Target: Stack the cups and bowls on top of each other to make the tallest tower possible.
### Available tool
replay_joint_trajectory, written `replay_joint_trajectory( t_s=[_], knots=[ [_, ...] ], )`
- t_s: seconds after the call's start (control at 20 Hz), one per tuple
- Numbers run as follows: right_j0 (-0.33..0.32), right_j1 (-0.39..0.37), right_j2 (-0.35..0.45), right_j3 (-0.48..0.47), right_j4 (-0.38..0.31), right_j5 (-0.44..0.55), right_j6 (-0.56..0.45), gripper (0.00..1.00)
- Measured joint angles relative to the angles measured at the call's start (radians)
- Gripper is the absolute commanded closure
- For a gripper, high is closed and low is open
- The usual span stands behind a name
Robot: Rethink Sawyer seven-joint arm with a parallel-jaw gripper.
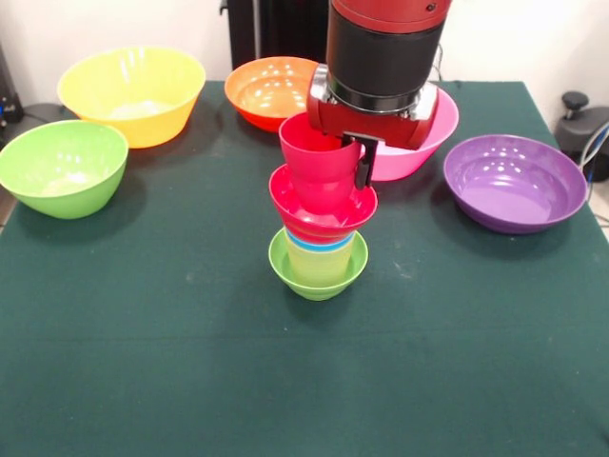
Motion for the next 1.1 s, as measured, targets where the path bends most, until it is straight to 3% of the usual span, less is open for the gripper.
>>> replay_joint_trajectory(
  t_s=[0.5,1.1],
  knots=[
    [-0.028,0.015,0.000,-0.064,-0.003,0.227,0.000,1.00],
    [-0.040,0.021,0.000,-0.066,-0.004,0.236,0.000,1.00]
  ],
)
